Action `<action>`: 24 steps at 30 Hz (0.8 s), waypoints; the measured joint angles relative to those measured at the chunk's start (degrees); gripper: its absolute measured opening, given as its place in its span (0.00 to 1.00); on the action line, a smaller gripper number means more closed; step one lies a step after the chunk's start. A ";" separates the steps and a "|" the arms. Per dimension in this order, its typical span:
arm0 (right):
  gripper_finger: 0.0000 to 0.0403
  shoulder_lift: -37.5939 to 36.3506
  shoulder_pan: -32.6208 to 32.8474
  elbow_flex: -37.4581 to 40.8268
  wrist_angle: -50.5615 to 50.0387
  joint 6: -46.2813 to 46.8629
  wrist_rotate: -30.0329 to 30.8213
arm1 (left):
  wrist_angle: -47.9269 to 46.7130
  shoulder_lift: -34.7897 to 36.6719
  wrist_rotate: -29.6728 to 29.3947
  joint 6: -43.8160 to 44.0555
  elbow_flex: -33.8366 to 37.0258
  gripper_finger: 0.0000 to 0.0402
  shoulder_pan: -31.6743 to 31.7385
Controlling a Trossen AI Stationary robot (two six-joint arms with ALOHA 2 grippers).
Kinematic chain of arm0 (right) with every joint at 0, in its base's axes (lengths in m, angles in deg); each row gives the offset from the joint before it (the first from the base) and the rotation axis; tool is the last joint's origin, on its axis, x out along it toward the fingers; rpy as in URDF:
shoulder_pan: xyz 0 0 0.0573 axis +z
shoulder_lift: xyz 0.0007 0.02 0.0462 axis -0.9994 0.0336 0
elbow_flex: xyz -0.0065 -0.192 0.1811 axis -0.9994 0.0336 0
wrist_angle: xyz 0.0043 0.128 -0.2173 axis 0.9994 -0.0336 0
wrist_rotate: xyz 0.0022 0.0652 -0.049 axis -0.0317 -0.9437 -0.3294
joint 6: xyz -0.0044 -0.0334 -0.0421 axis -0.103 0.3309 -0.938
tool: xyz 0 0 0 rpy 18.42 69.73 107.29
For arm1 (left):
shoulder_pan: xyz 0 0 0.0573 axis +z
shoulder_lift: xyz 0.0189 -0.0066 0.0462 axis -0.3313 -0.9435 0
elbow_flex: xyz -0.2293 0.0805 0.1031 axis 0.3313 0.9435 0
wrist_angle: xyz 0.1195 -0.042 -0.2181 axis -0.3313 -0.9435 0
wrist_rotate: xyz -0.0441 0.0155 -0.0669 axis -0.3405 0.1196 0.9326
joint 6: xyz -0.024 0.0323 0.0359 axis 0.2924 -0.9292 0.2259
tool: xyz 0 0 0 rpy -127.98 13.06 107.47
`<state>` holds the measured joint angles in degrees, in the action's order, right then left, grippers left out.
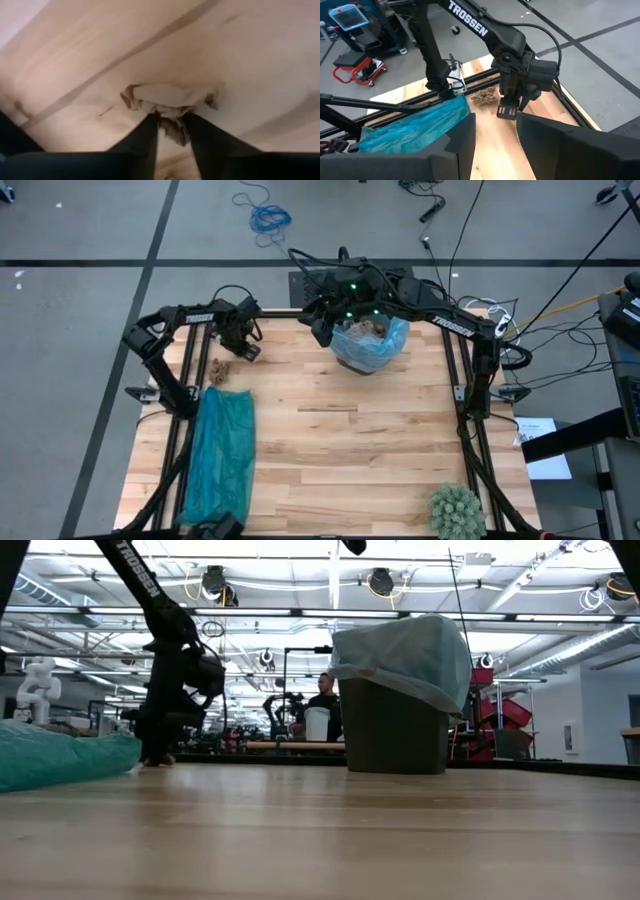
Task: Place trash/remove bag and relplace
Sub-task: Put the brown napkin into the trash bin
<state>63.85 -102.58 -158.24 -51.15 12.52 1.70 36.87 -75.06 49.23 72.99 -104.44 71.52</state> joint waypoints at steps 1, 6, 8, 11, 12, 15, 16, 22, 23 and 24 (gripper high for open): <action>0.34 0.00 0.00 0.00 0.04 0.00 0.04 | -0.07 0.65 1.37 -0.26 -0.09 0.16 -0.22; 0.34 0.00 -0.04 0.00 0.51 -0.02 0.07 | 4.92 7.81 10.45 4.19 -1.30 0.03 -1.76; 0.34 0.00 -0.02 0.01 0.55 -0.21 0.11 | 6.88 11.94 12.92 6.19 -2.38 0.02 -2.46; 0.34 0.00 -0.47 0.02 1.01 -0.31 0.14 | 11.06 17.98 15.48 9.57 -6.23 0.01 -3.85; 0.34 0.00 -0.48 0.02 1.17 -0.44 0.13 | 13.17 19.96 16.43 10.72 -7.34 0.01 -4.34; 0.34 0.00 -0.85 0.02 2.23 -0.45 0.42 | 20.93 24.03 19.63 14.61 -11.09 0.01 -5.76; 0.34 0.00 -0.99 0.02 2.65 -0.45 0.38 | 25.19 25.07 20.76 15.77 -12.47 0.01 -6.39; 0.34 -0.74 -1.25 0.05 7.93 -0.41 -0.02 | 34.13 23.12 23.43 15.46 -20.74 0.01 -10.81; 0.34 -1.15 -1.25 0.05 8.73 -0.20 0.03 | 34.02 21.84 23.46 14.99 -22.01 0.01 -11.59; 0.34 -1.56 -1.28 0.06 9.77 -0.19 0.02 | 34.28 20.51 23.45 14.69 -23.30 0.01 -12.16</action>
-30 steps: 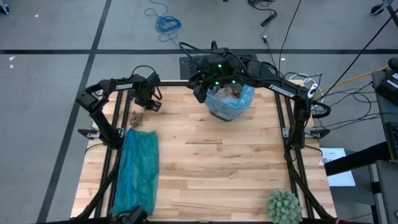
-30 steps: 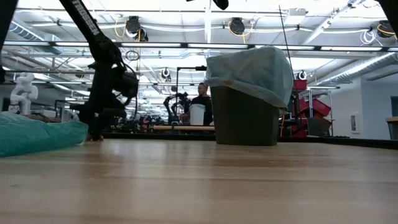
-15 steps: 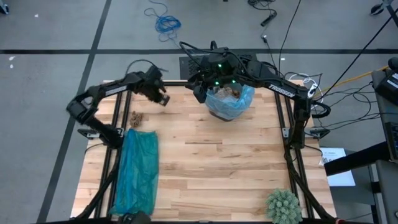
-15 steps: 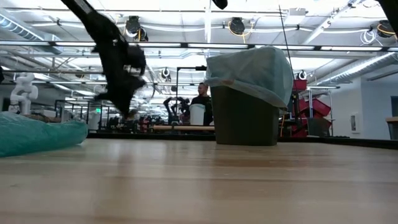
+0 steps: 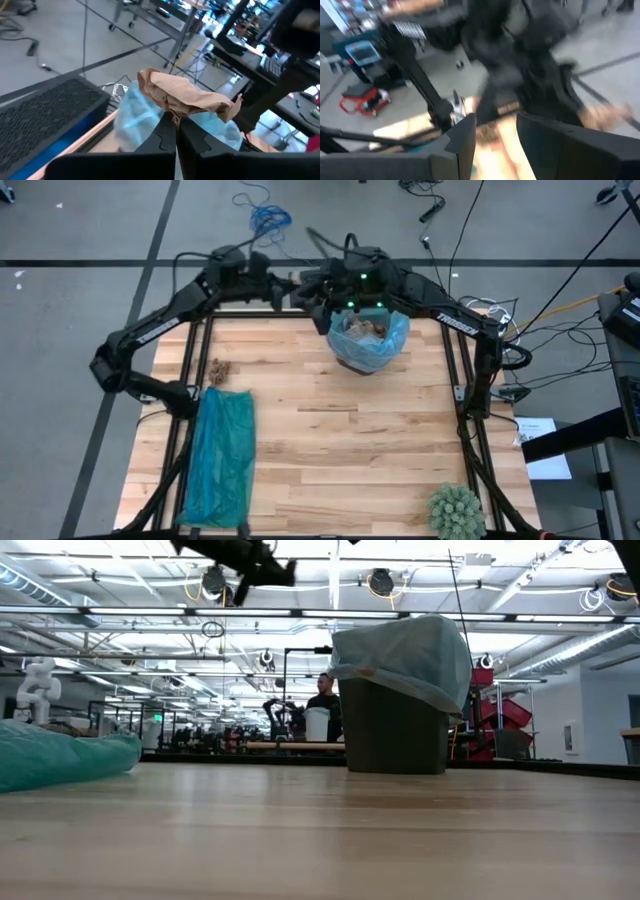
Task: Place trash/remove bag and relplace
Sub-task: Put the brown napkin into the trash bin
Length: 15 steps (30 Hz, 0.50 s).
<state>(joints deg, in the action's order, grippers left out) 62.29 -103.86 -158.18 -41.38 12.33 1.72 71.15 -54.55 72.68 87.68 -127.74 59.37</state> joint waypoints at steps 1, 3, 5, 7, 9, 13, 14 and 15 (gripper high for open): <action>0.34 -0.50 -0.01 -0.02 1.09 -0.02 0.03 | 0.35 -1.00 0.24 -0.23 -0.76 0.01 -0.56; 0.34 -1.61 -0.02 -0.02 2.66 -0.02 0.37 | -0.33 -3.40 1.80 -0.29 -1.87 0.01 -1.45; 0.34 -2.79 -0.33 -0.02 3.01 0.07 2.43 | 0.71 -5.57 2.59 -0.21 -3.33 0.01 -2.40; 0.33 -4.14 -0.36 -0.08 0.48 1.72 7.20 | 0.04 -7.17 3.68 -0.19 -4.24 0.01 -3.40; 0.32 -5.55 -1.47 -0.09 -5.83 4.80 10.06 | 0.32 -8.35 3.93 -0.20 -5.25 0.01 -4.10; 0.24 -7.75 -3.73 -0.06 -21.57 10.75 11.38 | 0.55 -9.02 4.09 -0.20 -6.84 0.01 -4.58; 0.22 -8.19 -4.10 -0.06 -24.40 11.38 11.37 | 0.51 -9.07 4.06 -0.20 -7.25 0.01 -4.58; 0.19 -8.70 -4.29 -0.04 -27.23 11.82 11.35 | 0.43 -9.12 4.05 -0.20 -7.66 0.01 -4.58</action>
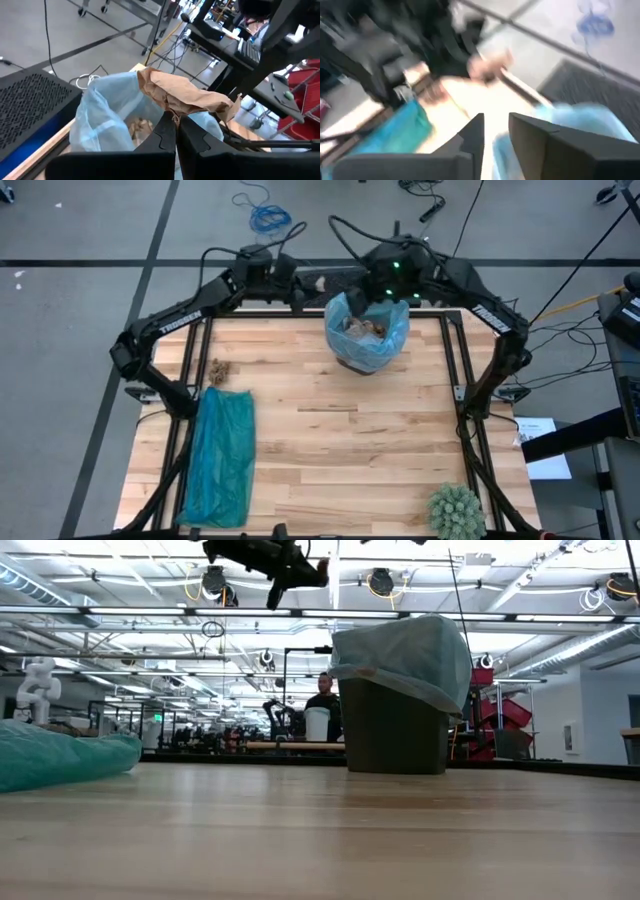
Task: Place trash/remove bag and relplace
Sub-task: Put the brown napkin into the trash bin
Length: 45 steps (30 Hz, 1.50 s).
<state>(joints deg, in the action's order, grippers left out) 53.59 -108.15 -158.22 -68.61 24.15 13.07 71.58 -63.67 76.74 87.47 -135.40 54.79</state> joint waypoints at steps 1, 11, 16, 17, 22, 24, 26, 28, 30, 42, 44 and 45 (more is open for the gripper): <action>0.17 -0.52 -0.14 0.00 -1.95 0.23 -0.10 | -0.04 -0.11 0.01 -0.01 -0.41 0.01 -0.01; 0.01 -2.97 -0.37 -0.02 -11.52 1.98 -0.85 | -0.11 -6.85 1.42 0.36 -6.49 0.01 -4.45; 0.00 -2.94 -0.37 0.00 -13.29 2.10 -2.05 | -0.21 -12.18 1.61 0.46 -11.11 0.02 -6.58; 0.00 -2.94 -0.37 0.00 -13.29 2.08 -2.07 | -0.22 -13.13 1.67 0.42 -11.93 0.03 -6.95; 0.00 -2.97 -0.37 0.00 -13.26 2.01 -2.15 | -0.16 -16.19 2.83 -1.42 -14.68 0.12 -8.21; 0.00 -3.05 -0.37 0.00 -13.27 1.93 -2.14 | -0.18 -16.58 2.98 -1.45 -15.10 0.18 -8.26; 0.00 -3.05 -0.35 0.00 -13.27 1.86 -2.16 | -0.22 -16.74 2.98 -1.44 -15.44 0.25 -8.22; 0.00 -3.05 -0.37 0.00 -13.27 1.60 -2.14 | -0.30 -16.76 2.98 -1.40 -15.80 0.31 -8.01; 0.00 -3.05 -0.37 -0.01 -13.27 1.26 -2.14 | -0.29 -16.76 2.98 -1.40 -16.20 0.37 -7.64; 0.00 -3.05 -0.37 0.00 -12.81 -0.06 -2.14 | -8.86 -16.19 2.93 -7.89 -18.00 0.51 -5.73; 0.00 -3.05 -0.37 0.00 -12.81 -0.07 -2.14 | -16.72 -15.03 2.64 -10.56 -21.54 0.50 -4.67; 0.00 -3.05 -0.37 0.00 -12.81 -0.07 -2.15 | -21.74 -14.05 1.87 -12.54 -24.00 0.50 -4.05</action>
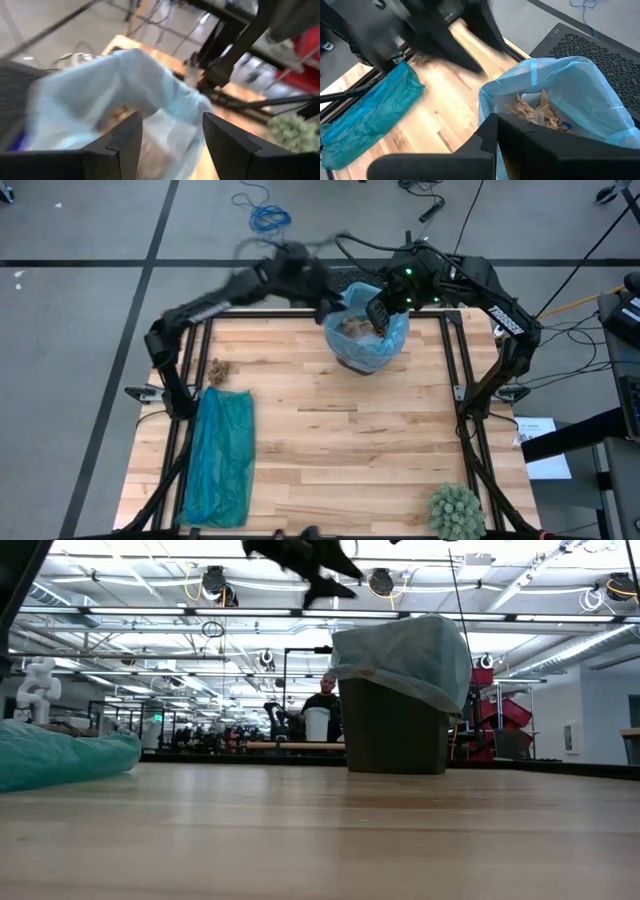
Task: Place trash/remove bag and relplace
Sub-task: Put the brown napkin into the trash bin
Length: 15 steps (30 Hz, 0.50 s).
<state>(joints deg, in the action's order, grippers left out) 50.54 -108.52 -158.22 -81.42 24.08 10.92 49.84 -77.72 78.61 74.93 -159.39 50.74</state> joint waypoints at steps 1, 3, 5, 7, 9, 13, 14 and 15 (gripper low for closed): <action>0.00 0.00 0.00 0.00 0.07 0.00 0.01 | -5.11 1.06 -1.15 -2.14 -2.54 0.49 0.47; 0.00 0.00 0.00 0.00 0.66 0.00 0.01 | -15.17 2.94 -5.22 -6.66 -7.31 0.46 1.01; 0.00 0.00 0.00 0.00 1.42 0.00 0.01 | -24.58 4.37 -10.55 -10.04 -11.01 0.42 1.05; 0.00 0.00 0.02 0.00 1.72 0.00 0.01 | -32.85 5.67 -15.47 -11.66 -12.58 0.39 1.06; 0.00 0.00 0.00 0.00 1.70 0.24 0.01 | -40.42 6.87 -18.78 -12.40 -12.66 0.35 1.22; 0.00 0.00 -0.23 0.00 1.70 0.23 0.03 | -55.31 8.32 -24.61 -11.87 -12.64 0.26 2.12; 0.00 0.00 -0.25 0.00 1.71 0.12 0.03 | -54.86 8.50 -26.36 -10.96 -11.93 0.24 2.13; 0.00 0.00 -0.26 0.00 1.73 0.02 0.03 | -53.73 9.27 -27.26 -9.52 -10.46 0.20 2.15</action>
<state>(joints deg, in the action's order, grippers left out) 50.54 -108.78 -158.22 -79.69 24.11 10.95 -3.89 -68.45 51.35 65.41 -169.85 52.89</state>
